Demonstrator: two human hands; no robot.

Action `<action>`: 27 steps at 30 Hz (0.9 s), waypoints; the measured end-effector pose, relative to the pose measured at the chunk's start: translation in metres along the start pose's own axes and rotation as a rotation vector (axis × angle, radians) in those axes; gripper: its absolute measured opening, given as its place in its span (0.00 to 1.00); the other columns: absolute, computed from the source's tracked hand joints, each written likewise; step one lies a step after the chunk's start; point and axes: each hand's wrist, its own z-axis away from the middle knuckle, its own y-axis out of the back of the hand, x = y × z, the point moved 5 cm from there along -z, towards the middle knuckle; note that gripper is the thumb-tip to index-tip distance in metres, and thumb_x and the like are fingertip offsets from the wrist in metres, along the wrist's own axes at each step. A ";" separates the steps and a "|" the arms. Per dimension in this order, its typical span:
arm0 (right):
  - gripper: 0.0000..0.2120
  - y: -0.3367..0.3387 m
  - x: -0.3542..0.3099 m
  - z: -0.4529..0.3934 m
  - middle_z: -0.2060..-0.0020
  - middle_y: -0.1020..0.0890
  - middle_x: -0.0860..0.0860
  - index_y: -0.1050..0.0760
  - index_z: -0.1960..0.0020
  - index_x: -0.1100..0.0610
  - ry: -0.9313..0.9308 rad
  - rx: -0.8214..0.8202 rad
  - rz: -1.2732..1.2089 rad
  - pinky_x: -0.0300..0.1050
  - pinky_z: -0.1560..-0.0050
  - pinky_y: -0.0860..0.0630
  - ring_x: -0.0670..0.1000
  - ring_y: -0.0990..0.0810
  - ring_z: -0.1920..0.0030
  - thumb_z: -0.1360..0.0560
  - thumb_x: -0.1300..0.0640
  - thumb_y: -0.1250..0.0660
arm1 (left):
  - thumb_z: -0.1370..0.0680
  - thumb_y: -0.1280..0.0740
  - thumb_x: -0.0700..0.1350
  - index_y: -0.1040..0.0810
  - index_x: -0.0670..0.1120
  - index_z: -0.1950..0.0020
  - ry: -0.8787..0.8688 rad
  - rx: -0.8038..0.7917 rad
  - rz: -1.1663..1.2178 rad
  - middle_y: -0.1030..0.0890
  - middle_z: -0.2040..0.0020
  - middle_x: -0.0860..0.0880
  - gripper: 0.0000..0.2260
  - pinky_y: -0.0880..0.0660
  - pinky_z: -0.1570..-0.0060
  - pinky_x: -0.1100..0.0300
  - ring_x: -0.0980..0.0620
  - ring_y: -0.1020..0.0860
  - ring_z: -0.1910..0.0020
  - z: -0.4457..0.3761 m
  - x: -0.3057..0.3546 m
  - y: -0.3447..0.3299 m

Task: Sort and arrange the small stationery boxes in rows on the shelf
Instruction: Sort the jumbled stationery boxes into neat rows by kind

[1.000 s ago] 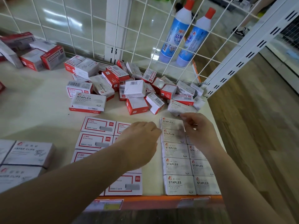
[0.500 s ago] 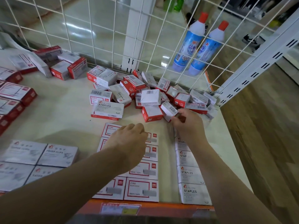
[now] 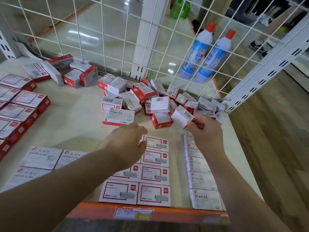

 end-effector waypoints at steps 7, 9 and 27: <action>0.10 -0.009 -0.041 0.045 0.57 0.23 0.44 0.23 0.47 0.52 0.244 -0.123 0.063 0.28 0.55 0.31 0.41 0.26 0.57 0.27 0.60 0.31 | 0.20 0.42 0.50 0.23 0.49 0.40 0.099 -0.002 0.187 0.23 0.42 0.53 0.13 0.33 0.52 0.65 0.57 0.27 0.48 0.010 -0.014 0.029; 0.12 -0.015 -0.050 0.058 0.54 0.23 0.44 0.23 0.45 0.55 0.348 -0.109 0.094 0.29 0.53 0.32 0.39 0.28 0.55 0.28 0.61 0.30 | 0.20 0.42 0.52 0.21 0.46 0.48 0.129 -0.001 0.228 0.21 0.53 0.53 0.14 0.31 0.62 0.64 0.57 0.26 0.58 0.012 -0.018 0.035; 0.16 -0.040 -0.087 0.082 0.52 0.25 0.43 0.24 0.44 0.56 0.490 -0.125 0.065 0.23 0.50 0.32 0.38 0.31 0.51 0.30 0.62 0.27 | 0.21 0.38 0.47 0.21 0.44 0.58 0.410 0.024 0.707 0.17 0.59 0.49 0.10 0.23 0.68 0.63 0.49 0.19 0.64 0.024 -0.047 0.026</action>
